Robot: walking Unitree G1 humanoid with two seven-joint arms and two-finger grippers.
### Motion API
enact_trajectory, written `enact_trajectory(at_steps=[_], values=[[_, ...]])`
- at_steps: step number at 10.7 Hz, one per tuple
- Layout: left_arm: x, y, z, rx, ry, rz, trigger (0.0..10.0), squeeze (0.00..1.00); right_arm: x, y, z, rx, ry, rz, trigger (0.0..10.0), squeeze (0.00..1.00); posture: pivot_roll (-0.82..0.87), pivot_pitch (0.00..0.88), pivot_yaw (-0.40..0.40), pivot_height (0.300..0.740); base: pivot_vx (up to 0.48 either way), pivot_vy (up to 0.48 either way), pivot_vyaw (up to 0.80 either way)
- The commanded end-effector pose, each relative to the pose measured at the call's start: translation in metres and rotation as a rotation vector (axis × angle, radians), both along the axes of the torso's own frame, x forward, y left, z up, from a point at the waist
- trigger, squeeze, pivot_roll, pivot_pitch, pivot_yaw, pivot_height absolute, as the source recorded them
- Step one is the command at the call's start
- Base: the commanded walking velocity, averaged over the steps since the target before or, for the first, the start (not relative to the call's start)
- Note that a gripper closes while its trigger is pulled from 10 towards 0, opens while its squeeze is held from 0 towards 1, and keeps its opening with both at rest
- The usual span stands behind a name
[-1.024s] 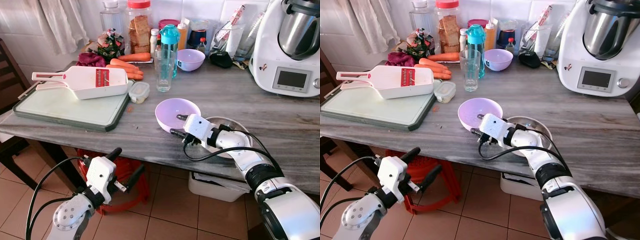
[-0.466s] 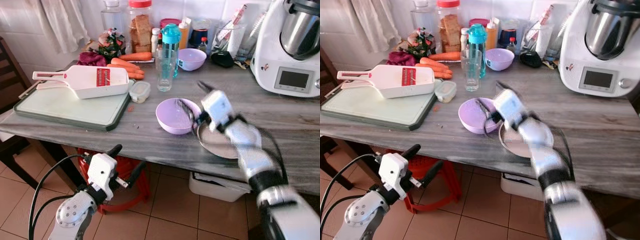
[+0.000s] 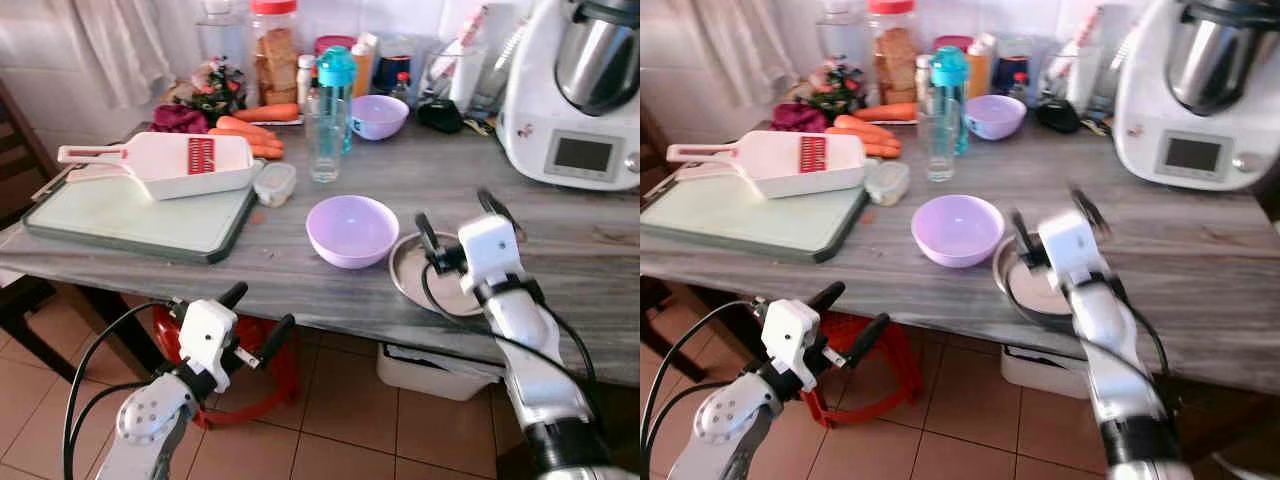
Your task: Setting the table
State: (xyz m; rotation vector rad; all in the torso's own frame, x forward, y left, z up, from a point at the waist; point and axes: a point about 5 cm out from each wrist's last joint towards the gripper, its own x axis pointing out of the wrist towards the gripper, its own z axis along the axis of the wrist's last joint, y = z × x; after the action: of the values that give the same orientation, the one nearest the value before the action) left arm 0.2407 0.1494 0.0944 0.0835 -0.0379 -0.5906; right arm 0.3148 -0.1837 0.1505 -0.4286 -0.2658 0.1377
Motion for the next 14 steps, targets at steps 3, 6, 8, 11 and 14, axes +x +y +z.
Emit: enact_trajectory(at_steps=[3, 6, 8, 11, 14], values=[[0.002, 0.0, -0.002, 0.008, 0.004, -0.027, 10.0, 0.0, -0.009, -0.026, 0.003, 0.062, 0.068, -0.205, 10.0, 1.0, 0.02, 0.011, 0.048, 0.74, 0.0, 0.0, 0.0], [0.002, -0.002, -0.003, 0.005, 0.007, -0.034, 10.0, 0.0, -0.003, -0.034, -0.016, 0.129, 0.255, -0.238, 10.0, 1.0, 0.03, 0.01, 0.044, 0.74, 0.0, 0.0, 0.0], [0.0, -0.003, -0.003, 0.002, 0.01, -0.032, 10.0, 0.0, 0.011, -0.036, -0.016, 0.154, 0.336, -0.201, 10.0, 0.93, 0.04, 0.016, 0.036, 0.74, 0.0, 0.0, 0.0], [-0.003, -0.003, -0.004, -0.001, 0.019, -0.027, 10.0, 0.0, 0.018, -0.032, -0.023, 0.155, 0.429, -0.141, 10.0, 0.0, 0.05, 0.024, 0.026, 0.74, 0.0, 0.0, 0.0], [-0.005, -0.002, -0.006, 0.005, 0.027, -0.025, 10.0, 0.0, 0.025, -0.023, -0.032, 0.16, 0.537, -0.052, 10.0, 0.0, 0.06, 0.029, 0.025, 0.74, 0.0, 0.0, 0.0]])
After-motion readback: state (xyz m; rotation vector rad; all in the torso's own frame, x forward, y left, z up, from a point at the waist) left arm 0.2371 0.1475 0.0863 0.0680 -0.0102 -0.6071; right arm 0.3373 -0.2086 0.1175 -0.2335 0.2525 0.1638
